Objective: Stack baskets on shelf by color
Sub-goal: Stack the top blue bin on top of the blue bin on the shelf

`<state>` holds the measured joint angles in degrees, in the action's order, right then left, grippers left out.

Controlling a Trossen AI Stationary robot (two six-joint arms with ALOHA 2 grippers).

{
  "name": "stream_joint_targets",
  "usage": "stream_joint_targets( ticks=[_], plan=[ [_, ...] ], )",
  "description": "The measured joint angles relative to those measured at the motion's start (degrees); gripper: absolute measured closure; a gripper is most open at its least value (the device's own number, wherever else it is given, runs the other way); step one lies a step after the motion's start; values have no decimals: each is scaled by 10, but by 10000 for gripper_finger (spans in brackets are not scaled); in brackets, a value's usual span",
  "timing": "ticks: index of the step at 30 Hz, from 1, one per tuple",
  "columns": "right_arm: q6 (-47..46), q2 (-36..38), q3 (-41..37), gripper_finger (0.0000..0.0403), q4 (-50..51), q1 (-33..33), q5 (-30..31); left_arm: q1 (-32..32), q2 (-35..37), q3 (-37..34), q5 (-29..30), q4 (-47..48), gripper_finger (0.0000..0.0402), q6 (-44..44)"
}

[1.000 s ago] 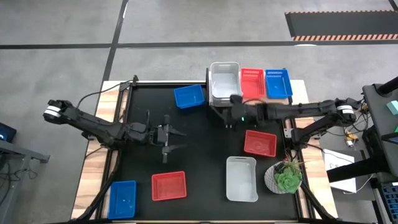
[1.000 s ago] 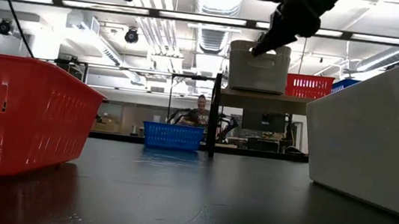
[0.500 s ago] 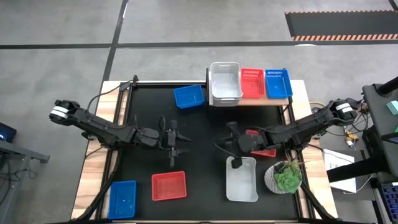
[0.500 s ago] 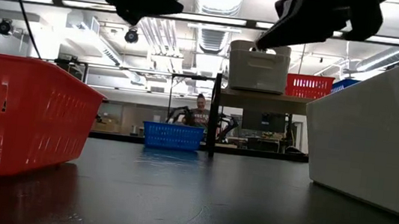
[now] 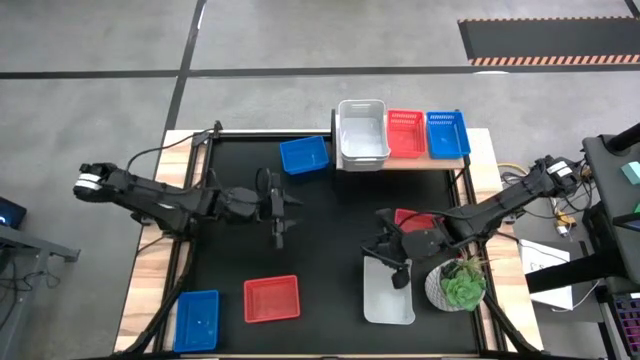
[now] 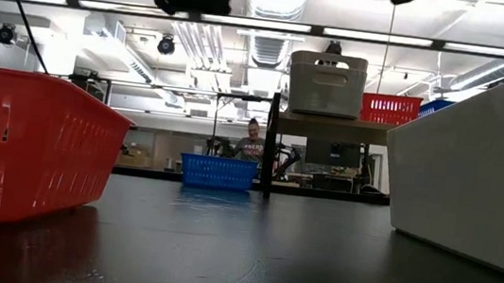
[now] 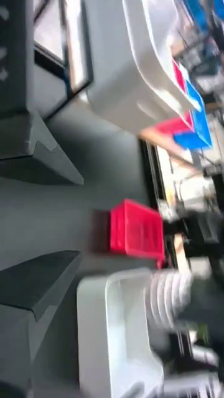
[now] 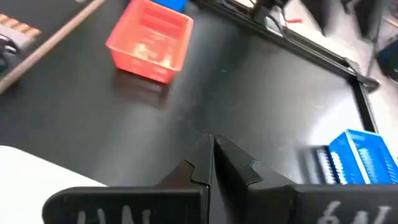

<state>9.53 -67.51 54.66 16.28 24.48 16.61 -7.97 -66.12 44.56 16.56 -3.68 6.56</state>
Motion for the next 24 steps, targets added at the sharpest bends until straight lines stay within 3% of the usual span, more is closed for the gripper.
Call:
stream_joint_targets(
  ticks=[7,15,20,24],
  plan=[
    [-42,3,1,394,0,39,-1,101,-15,0,-24,62,237,0],
    [-24,6,-1,394,-36,50,23,234,-103,15,-80,61,237,51],
    [-29,7,1,394,-43,56,26,318,-167,33,-195,28,237,66],
    [-27,7,-7,394,-27,57,25,349,-222,38,-208,26,237,100]
  ],
)
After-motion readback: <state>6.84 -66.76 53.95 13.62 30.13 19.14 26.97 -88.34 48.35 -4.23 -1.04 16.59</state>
